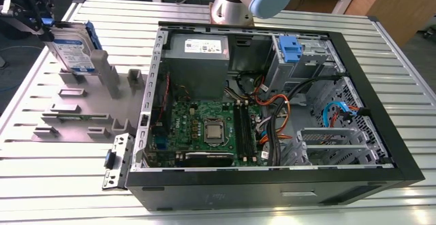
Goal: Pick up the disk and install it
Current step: 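Pick up the disk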
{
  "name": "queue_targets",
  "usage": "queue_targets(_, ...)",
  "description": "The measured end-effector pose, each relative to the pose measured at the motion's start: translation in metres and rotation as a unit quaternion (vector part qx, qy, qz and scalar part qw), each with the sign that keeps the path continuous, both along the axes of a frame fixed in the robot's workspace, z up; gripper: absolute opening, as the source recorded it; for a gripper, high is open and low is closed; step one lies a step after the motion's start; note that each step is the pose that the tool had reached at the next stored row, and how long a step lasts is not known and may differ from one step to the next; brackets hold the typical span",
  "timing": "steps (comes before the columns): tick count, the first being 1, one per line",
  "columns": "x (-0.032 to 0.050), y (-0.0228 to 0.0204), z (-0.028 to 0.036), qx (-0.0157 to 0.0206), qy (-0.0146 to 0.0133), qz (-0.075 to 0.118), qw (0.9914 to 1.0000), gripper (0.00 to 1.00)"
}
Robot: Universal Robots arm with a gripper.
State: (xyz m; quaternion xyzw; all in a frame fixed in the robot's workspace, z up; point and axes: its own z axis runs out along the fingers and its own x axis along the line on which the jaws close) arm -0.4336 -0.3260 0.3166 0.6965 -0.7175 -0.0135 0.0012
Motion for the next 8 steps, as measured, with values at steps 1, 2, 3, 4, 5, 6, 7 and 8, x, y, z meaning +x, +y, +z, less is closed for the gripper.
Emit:
queue_targets(1,0.0,0.0,0.0,0.0,0.0,0.0,1.0,0.36)
queue_targets(2,0.0,0.0,0.0002,-0.0001,0.0001,0.0,1.0,0.36)
queue_targets(3,0.0,0.0,0.0002,0.0,0.0001,0.0,1.0,0.36)
queue_targets(4,0.0,0.0,0.0002,0.0,0.0001,0.0,1.0,0.36)
queue_targets(5,0.0,0.0,0.0003,0.0,0.0001,0.0,1.0,0.36)
queue_targets(6,0.0,0.0,0.0004,-0.0001,0.0001,0.0,1.0,0.36)
queue_targets(7,0.0,0.0,0.0006,-0.0001,0.0002,0.0,1.0,0.36)
queue_targets(8,0.0,0.0,0.0006,0.0,0.0001,0.0,1.0,0.36)
